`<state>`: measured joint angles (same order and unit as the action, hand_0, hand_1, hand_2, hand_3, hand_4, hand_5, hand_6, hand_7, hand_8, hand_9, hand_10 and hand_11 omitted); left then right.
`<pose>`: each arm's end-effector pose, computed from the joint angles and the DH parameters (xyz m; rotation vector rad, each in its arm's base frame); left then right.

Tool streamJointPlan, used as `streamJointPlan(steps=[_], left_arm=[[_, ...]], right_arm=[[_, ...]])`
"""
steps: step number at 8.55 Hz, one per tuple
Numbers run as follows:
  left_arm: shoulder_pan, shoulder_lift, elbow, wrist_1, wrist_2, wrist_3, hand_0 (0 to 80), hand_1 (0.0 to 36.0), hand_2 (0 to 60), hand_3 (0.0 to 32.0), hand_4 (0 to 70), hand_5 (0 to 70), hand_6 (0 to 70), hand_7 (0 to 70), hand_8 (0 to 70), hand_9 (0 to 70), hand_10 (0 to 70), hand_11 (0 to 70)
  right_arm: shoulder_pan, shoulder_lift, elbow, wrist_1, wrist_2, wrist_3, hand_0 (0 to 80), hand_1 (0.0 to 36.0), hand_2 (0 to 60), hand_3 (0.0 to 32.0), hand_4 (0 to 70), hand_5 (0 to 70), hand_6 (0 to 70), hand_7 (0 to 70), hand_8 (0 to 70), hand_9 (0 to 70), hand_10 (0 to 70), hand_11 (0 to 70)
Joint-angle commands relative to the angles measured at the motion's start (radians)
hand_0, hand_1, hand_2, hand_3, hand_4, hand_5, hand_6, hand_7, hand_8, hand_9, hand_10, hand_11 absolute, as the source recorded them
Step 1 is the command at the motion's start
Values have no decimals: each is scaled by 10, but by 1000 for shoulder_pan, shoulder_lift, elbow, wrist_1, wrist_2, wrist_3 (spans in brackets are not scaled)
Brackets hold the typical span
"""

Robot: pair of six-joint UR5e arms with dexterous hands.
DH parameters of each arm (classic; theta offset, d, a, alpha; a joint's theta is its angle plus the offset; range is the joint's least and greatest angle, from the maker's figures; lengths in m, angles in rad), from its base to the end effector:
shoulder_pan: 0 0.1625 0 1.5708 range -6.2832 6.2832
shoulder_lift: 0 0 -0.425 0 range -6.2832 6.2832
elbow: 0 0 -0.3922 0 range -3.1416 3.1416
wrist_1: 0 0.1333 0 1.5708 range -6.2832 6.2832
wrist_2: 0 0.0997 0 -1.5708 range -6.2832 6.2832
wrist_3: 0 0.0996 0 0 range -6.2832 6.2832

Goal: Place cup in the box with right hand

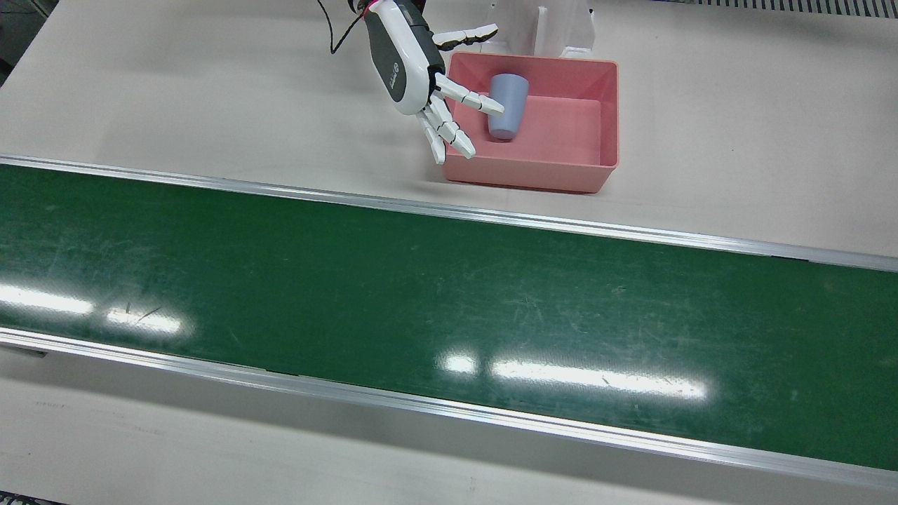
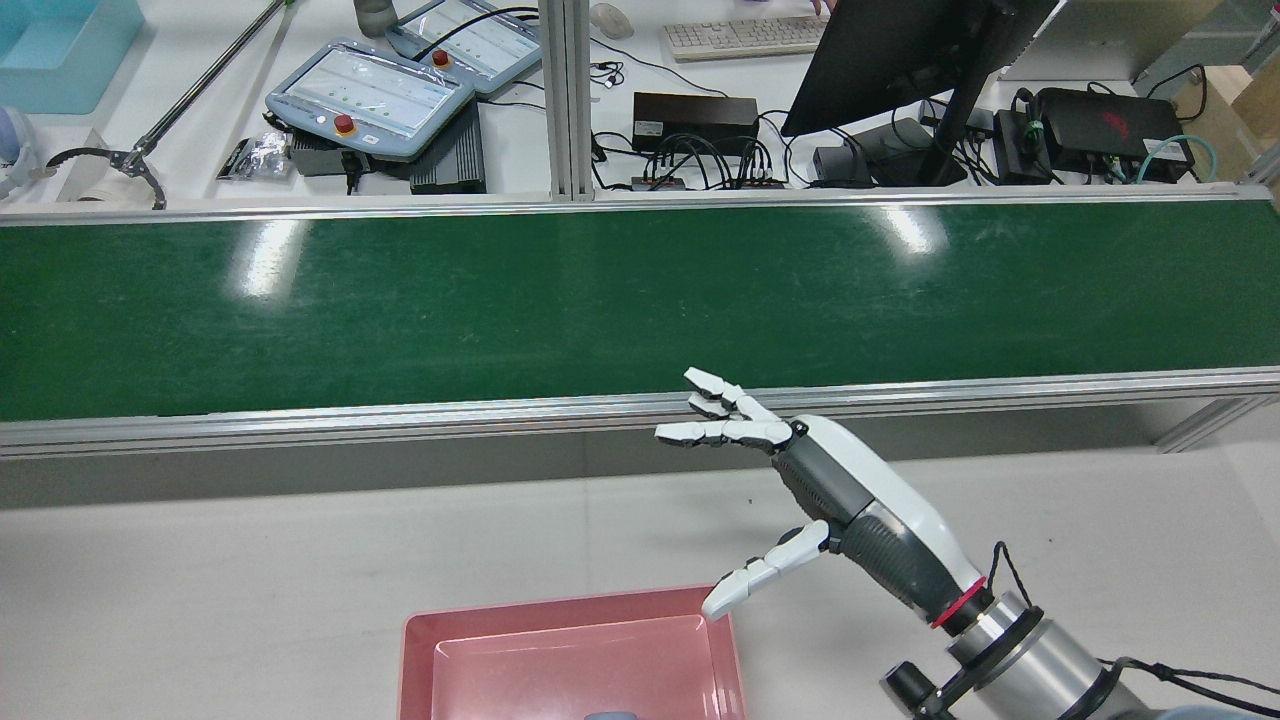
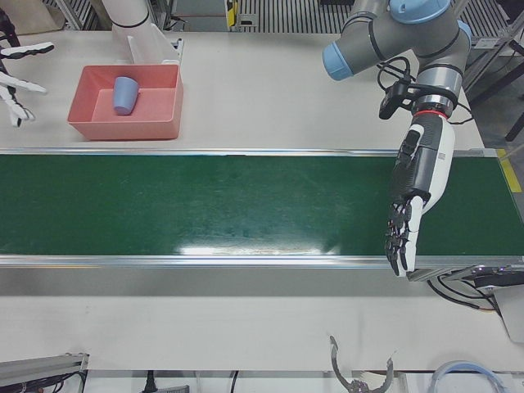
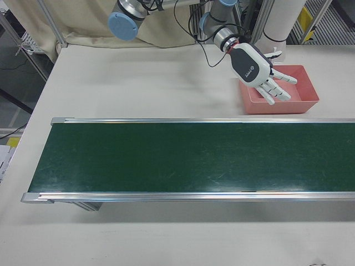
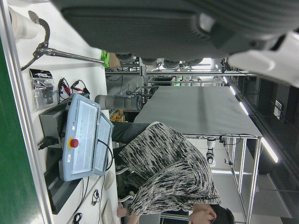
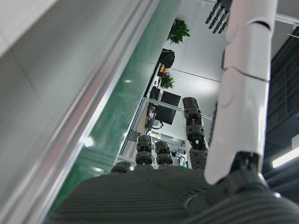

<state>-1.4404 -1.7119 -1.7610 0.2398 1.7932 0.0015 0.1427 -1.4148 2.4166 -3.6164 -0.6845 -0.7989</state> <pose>-0.0406 -0.5464 0.5461 -0.3551 2.1195 -1.9308 -0.3481 -0.2626 0.3064 -0.1069 -2.2192 1.4570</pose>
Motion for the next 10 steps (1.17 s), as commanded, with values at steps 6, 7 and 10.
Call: streamJointPlan(steps=[6,7,10], left_arm=[[0,2,0,0,0,0,0,0,0,0,0,0,0,0,0,0,0,0],[0,2,-2,-1,0,0,0,0,0,0,0,0,0,0,0,0,0,0],[0,2,0,-1,0,0,0,0,0,0,0,0,0,0,0,0,0,0]], right_arm=[[893,-131,-220,-18,-636,481,621,217,53,0,123,86,58,162,98,171,35,77],[952,-177,-302,98,-661,572,597,241,108,0,58,87,57,158,99,171,41,87],[1139,-309,-389,260,-728,638,609,194,38,0,146,82,60,175,103,181,47,92]])
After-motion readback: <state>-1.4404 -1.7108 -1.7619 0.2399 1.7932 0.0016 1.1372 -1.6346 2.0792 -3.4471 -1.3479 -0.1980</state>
